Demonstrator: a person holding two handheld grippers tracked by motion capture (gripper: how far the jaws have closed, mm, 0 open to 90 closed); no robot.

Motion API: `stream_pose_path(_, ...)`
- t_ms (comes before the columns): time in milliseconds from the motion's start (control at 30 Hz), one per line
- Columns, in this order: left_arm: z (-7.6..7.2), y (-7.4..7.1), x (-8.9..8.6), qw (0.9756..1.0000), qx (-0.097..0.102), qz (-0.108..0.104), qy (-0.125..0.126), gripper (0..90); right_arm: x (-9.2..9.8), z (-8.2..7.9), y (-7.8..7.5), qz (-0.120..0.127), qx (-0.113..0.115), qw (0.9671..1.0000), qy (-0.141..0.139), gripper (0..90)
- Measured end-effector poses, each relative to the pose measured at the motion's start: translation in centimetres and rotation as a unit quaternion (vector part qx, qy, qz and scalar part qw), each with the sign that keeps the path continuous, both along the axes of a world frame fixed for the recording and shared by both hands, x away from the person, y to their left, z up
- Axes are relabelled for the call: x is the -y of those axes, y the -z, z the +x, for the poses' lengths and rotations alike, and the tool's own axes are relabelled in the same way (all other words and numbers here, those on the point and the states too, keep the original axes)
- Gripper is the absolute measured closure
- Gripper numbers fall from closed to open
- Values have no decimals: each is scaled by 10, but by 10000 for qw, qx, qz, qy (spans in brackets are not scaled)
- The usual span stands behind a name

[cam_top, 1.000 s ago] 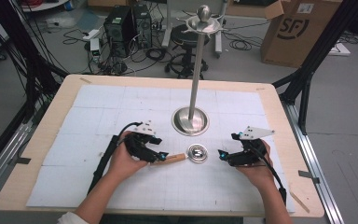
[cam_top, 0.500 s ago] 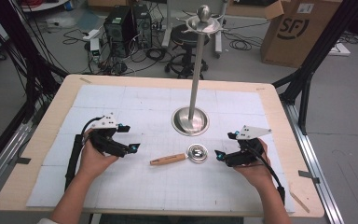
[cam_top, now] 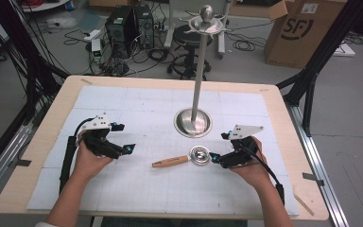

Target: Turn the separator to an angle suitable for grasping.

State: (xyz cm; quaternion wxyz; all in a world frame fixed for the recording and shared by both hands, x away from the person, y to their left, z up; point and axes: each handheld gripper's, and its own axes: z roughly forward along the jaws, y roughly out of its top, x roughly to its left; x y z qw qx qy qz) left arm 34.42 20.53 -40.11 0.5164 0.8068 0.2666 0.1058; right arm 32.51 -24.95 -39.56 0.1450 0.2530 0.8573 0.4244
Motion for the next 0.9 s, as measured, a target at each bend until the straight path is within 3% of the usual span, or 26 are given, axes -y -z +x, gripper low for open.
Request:
stream_pose_path(67,1,1,-1,10000,-24,5,-30,22,-9,2,-3,-72,29,9999,-133,115)
stream_pose_path(467,0,3,2,10000,-34,25,88,22,-43,12,-11,-367,-33,9972,-649,142)
stream_pose_path(667,1,2,1,10000,-23,4,81,22,-66,17,-14,-559,-145,9938,-954,147)
stream_pose_path(833,1,2,1,9999,-23,-54,82,22,-87,22,-11,-761,-238,9891,-1237,152)
stream_pose_path(867,1,2,1,9999,-29,-52,84,22,-95,23,-8,-911,-289,9862,-1350,154)
stream_pose_path(900,1,2,1,10000,-27,-34,71,22,-95,23,-8,-911,-289,9862,-1350,154)
